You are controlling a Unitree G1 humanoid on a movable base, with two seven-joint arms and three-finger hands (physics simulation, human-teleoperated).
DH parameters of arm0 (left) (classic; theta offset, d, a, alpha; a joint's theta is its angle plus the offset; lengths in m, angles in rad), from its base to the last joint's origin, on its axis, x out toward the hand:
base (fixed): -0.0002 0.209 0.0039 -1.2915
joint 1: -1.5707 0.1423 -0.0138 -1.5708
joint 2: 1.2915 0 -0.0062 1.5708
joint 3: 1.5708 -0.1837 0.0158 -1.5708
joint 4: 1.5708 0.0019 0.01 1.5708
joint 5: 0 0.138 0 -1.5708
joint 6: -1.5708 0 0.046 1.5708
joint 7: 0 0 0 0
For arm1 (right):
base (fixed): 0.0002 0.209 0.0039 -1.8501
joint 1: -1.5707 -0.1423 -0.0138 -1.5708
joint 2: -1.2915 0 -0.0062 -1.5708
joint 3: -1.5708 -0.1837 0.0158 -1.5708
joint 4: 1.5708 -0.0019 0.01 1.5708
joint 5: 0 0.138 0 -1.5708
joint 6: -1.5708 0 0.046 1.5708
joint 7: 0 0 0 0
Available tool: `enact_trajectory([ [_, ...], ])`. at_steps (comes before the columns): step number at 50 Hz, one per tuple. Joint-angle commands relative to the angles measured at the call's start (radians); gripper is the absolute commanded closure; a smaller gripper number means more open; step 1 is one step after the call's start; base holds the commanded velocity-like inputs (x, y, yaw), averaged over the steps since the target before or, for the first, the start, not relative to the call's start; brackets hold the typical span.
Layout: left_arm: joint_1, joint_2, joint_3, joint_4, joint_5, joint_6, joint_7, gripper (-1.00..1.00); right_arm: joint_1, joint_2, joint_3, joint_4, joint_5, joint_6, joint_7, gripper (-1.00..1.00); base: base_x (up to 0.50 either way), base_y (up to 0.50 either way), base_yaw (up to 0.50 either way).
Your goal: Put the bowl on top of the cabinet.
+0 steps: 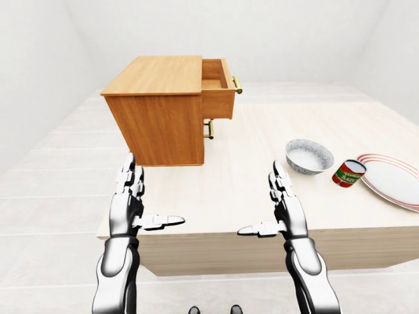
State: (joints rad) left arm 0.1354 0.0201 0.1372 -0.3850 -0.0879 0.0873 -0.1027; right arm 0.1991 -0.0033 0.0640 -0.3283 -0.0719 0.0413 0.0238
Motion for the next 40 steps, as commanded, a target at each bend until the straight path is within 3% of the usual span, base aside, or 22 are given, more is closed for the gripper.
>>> enact_trajectory([
  [1, -0.001, 0.000, 0.013, -0.010, 0.002, 0.000, 0.003, -1.00, 0.029, -0.001, 0.013, -0.025, -0.009, 0.002, -0.003, -1.00, 0.00, 0.50, 0.00],
  [10, -0.001, 0.000, 0.021, -0.025, -0.002, 0.000, 0.001, -1.00, 0.035, -0.006, 0.008, -0.033, -0.005, -0.003, -0.005, -1.00, 0.00, 0.50, 0.00],
  [14, -0.009, 0.002, 0.025, -0.017, -0.005, 0.000, 0.000, -1.00, 0.030, -0.003, -0.004, -0.017, -0.014, -0.031, -0.025, -1.00, 0.00, 0.48, 0.00],
  [26, -0.024, 0.004, 0.021, 0.003, 0.005, 0.000, 0.006, -1.00, 0.040, -0.007, -0.009, -0.038, -0.001, -0.011, 0.001, -1.00, 0.04, 0.00, 0.00],
  [40, -0.011, 0.005, 0.025, -0.005, -0.004, 0.000, -0.009, -1.00, 0.050, -0.009, -0.009, -0.039, -0.001, -0.025, 0.016, -1.00, 0.46, 0.00, 0.00],
])
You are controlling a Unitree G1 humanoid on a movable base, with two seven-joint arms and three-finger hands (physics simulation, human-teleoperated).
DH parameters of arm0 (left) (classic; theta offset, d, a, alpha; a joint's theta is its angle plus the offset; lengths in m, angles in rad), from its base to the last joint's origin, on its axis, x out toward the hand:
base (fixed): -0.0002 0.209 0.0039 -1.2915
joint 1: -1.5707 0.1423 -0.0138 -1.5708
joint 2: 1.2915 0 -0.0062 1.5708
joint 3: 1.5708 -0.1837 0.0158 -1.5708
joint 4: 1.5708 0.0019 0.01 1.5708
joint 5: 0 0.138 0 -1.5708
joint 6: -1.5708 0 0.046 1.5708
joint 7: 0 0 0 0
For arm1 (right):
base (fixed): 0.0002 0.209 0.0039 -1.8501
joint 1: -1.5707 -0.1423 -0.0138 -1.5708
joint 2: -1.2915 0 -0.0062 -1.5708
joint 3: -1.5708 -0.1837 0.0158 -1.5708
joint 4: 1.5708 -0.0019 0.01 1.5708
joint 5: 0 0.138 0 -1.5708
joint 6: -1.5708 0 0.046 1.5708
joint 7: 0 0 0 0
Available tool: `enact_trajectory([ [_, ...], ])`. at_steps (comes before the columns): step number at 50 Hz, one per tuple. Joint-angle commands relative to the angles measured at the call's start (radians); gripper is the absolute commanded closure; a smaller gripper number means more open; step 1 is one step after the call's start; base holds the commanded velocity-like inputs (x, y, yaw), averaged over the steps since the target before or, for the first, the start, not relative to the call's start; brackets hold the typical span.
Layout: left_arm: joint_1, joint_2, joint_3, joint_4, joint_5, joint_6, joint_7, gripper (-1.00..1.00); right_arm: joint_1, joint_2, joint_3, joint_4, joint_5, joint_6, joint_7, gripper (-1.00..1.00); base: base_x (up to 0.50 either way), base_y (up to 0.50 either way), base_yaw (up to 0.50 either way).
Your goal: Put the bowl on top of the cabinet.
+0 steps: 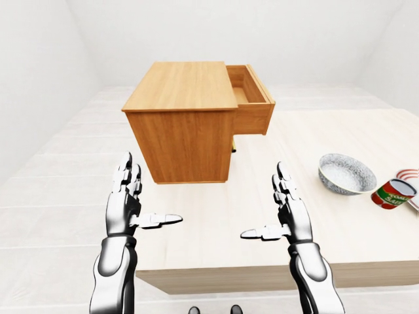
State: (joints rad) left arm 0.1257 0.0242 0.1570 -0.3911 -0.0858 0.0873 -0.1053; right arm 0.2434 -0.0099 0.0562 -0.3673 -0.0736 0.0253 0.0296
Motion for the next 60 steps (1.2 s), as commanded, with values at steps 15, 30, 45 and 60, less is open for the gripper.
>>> enact_trajectory([
  [15, 0.005, -0.001, 0.008, 0.002, -0.008, 0.000, -0.016, -1.00, 0.004, 0.001, 0.000, 0.022, -0.003, -0.035, 0.009, -1.00, 0.19, -0.01, 0.00],
  [30, 0.007, -0.001, 0.014, -0.008, -0.014, 0.000, -0.017, -1.00, 0.014, -0.001, 0.007, 0.029, -0.019, -0.068, 0.009, -1.00, 0.21, 0.00, 0.00],
  [45, 0.013, -0.002, 0.015, -0.009, -0.014, 0.000, -0.023, -1.00, 0.007, -0.004, 0.010, 0.047, -0.025, -0.074, 0.013, -1.00, 0.00, -0.15, 0.00],
  [60, 0.014, -0.001, 0.027, -0.037, -0.025, 0.000, -0.028, -1.00, 0.010, -0.002, 0.018, 0.036, -0.031, -0.060, 0.013, -1.00, 0.00, 0.00, 0.00],
])
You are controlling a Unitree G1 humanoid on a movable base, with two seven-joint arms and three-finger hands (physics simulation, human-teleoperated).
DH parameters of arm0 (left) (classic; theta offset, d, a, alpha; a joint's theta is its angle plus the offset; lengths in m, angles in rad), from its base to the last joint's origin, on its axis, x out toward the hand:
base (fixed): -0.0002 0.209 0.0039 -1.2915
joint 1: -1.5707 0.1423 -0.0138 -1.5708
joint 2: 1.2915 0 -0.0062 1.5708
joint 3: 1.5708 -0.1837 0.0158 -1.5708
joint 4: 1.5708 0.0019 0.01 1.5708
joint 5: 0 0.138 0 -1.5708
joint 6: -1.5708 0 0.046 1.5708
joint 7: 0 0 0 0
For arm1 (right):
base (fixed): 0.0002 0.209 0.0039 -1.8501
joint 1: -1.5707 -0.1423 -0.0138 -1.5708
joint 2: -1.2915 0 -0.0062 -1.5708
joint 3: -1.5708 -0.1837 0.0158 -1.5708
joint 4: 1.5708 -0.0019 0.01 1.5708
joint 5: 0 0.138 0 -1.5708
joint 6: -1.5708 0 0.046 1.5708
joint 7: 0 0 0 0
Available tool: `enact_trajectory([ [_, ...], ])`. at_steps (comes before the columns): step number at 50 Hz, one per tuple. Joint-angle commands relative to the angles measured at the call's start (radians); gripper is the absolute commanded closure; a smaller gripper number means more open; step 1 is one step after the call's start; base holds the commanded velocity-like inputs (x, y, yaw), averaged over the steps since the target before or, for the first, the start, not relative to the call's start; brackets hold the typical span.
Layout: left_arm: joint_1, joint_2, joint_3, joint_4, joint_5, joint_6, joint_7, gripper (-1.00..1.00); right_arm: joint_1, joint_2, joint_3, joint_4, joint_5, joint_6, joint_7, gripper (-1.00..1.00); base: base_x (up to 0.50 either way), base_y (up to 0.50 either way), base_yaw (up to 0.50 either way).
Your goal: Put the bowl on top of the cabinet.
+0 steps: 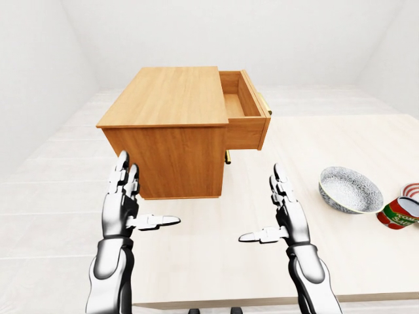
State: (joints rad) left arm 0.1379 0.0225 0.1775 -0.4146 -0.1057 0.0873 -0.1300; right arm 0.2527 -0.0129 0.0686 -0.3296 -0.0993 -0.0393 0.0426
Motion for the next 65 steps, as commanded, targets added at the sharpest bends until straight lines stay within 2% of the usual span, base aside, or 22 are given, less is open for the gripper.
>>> enact_trajectory([
  [1, 0.005, 0.000, 0.006, -0.014, -0.005, 0.000, -0.005, -1.00, 0.003, 0.000, 0.006, -0.007, -0.006, 0.008, 0.000, -1.00, 0.00, 0.00, 0.00],
  [14, 0.009, -0.001, 0.010, -0.019, -0.007, 0.000, -0.012, -1.00, 0.000, -0.001, 0.001, 0.002, 0.000, 0.012, 0.003, -1.00, 0.00, -0.02, 0.00],
  [24, 0.009, -0.003, 0.005, -0.016, -0.001, 0.000, -0.011, -1.00, 0.007, -0.002, 0.002, 0.010, 0.000, -0.015, 0.006, -1.00, 0.00, -0.16, 0.00],
  [29, 0.010, -0.003, 0.006, -0.014, -0.002, 0.000, -0.012, -1.00, 0.009, -0.002, 0.000, 0.006, 0.003, -0.012, 0.008, -1.00, 0.00, 0.00, 0.00],
  [35, 0.013, -0.002, 0.012, -0.028, -0.008, 0.000, -0.015, -1.00, 0.015, -0.004, 0.006, -0.017, 0.000, 0.011, 0.017, -1.00, 0.00, 0.00, 0.00],
  [38, 0.017, -0.004, 0.011, -0.026, -0.004, 0.000, -0.015, -1.00, 0.020, -0.005, 0.011, -0.012, -0.010, -0.007, 0.015, -1.00, 0.00, 0.00, 0.00],
  [43, 0.001, -0.001, 0.016, -0.007, -0.004, 0.000, -0.011, -1.00, 0.036, -0.013, 0.008, -0.050, -0.016, 0.004, 0.023, -1.00, 0.12, -0.01, 0.00],
  [47, 0.004, -0.001, 0.013, -0.008, -0.003, 0.000, -0.011, -1.00, 0.034, -0.011, 0.009, -0.041, -0.030, -0.009, 0.017, -1.00, 0.31, -0.01, 0.00],
  [65, 0.011, 0.001, 0.016, -0.023, 0.001, 0.000, -0.027, -1.00, 0.034, -0.007, -0.002, -0.054, -0.045, -0.011, 0.006, -1.00, 0.06, 0.01, 0.00],
])
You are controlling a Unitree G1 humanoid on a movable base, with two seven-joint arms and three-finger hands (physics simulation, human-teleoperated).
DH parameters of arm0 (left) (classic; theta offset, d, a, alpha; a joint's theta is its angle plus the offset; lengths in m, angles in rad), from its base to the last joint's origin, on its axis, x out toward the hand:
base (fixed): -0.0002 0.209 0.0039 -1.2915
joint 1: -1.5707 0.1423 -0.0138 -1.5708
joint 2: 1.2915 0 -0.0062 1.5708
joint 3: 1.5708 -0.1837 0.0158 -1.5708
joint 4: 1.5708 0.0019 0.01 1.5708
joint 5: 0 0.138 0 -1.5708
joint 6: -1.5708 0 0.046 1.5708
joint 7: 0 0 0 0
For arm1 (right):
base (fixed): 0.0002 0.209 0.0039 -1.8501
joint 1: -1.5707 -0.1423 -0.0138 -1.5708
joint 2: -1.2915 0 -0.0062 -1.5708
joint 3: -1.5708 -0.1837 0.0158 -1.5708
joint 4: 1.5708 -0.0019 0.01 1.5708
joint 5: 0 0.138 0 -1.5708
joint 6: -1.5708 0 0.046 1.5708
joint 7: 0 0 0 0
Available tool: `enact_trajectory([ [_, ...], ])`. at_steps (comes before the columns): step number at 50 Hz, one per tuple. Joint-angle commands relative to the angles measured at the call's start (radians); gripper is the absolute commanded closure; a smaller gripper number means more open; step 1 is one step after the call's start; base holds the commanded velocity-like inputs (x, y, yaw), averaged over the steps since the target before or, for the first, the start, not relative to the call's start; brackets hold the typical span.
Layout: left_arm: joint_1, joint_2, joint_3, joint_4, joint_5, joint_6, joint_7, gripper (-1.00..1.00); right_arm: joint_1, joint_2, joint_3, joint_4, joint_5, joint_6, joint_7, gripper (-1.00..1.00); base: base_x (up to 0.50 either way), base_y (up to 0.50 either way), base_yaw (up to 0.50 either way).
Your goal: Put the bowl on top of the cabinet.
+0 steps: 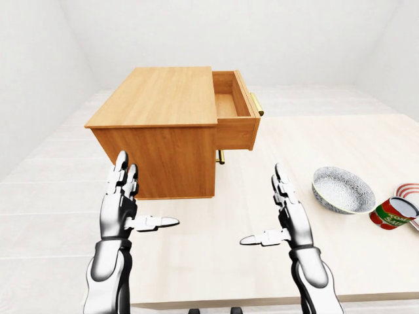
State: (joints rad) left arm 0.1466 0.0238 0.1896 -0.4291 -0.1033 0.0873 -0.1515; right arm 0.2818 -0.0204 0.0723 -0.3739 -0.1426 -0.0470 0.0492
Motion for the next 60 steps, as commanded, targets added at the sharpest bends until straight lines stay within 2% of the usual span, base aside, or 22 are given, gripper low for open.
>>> enact_trajectory([
  [1, 0.002, -0.001, 0.006, -0.016, -0.006, 0.000, -0.006, -1.00, 0.005, 0.001, -0.006, -0.010, -0.002, -0.003, 0.000, -1.00, 0.00, 0.00, 0.00],
  [5, 0.014, -0.004, 0.006, -0.045, -0.005, 0.000, -0.006, -1.00, 0.006, 0.003, -0.004, -0.014, -0.005, 0.000, -0.002, -1.00, 0.00, 0.00, 0.00],
  [7, 0.004, -0.008, -0.007, -0.014, 0.050, 0.000, 0.029, -1.00, -0.006, 0.001, -0.012, -0.004, -0.006, 0.001, -0.005, -1.00, 0.00, 0.00, 0.00],
  [10, 0.022, -0.007, -0.011, -0.022, 0.042, 0.000, 0.008, -1.00, -0.038, 0.004, -0.032, 0.021, -0.048, 0.012, -0.045, -1.00, 0.00, 0.00, 0.00],
  [11, 0.029, -0.001, -0.009, -0.033, 0.020, 0.000, -0.019, -1.00, -0.062, 0.002, -0.042, 0.028, -0.076, 0.035, -0.062, -1.00, 0.00, 0.00, 0.00],
  [12, 0.027, -0.001, -0.003, -0.035, 0.022, 0.000, -0.014, -1.00, -0.078, -0.002, -0.049, 0.028, -0.100, 0.055, -0.072, -1.00, 0.00, 0.00, 0.00],
  [14, 0.024, -0.001, 0.003, -0.039, 0.020, 0.000, -0.016, -1.00, -0.091, -0.005, -0.057, 0.025, -0.128, 0.067, -0.079, -1.00, 0.00, 0.00, 0.00],
  [17, 0.010, 0.001, 0.011, -0.035, 0.021, 0.000, -0.012, -1.00, -0.133, -0.026, -0.078, 0.005, -0.252, 0.134, -0.112, -1.00, 0.00, 0.00, 0.00],
  [21, 0.009, -0.001, 0.015, -0.045, 0.017, 0.000, -0.013, -1.00, -0.200, -0.052, -0.101, 0.035, -0.357, 0.134, -0.107, -1.00, 0.00, 0.00, 0.00],
  [25, 0.020, -0.002, 0.022, -0.064, 0.017, 0.000, -0.017, -1.00, -0.251, -0.077, -0.151, 0.001, -0.402, 0.134, -0.024, -1.00, 0.00, 0.00, 0.00],
  [28, 0.012, 0.000, 0.031, -0.078, 0.012, 0.000, -0.016, -1.00, -0.272, -0.091, -0.173, 0.010, -0.450, 0.134, -0.018, -1.00, 0.00, 0.00, 0.00],
  [37, -0.004, 0.002, 0.058, -0.096, -0.007, 0.000, -0.013, -1.00, -0.447, -0.199, -0.263, 0.094, -0.622, 0.134, 0.069, -1.00, 0.00, 0.00, 0.00],
  [39, -0.005, 0.003, 0.063, -0.111, -0.012, 0.000, -0.011, -1.00, -0.466, -0.216, -0.265, 0.124, -0.654, 0.134, 0.077, -1.00, 0.00, 0.00, 0.00],
  [42, 0.008, 0.000, 0.056, -0.134, -0.008, 0.000, -0.018, -1.00, -0.510, -0.278, -0.267, 0.211, -0.785, 0.134, 0.042, -1.00, 0.00, 0.00, 0.00],
  [60, 0.006, 0.002, 0.084, -0.160, -0.025, 0.000, -0.038, -1.00, -0.581, -0.336, -0.277, 0.411, -1.010, 0.134, 0.180, -1.00, 0.00, 0.00, 0.00],
])
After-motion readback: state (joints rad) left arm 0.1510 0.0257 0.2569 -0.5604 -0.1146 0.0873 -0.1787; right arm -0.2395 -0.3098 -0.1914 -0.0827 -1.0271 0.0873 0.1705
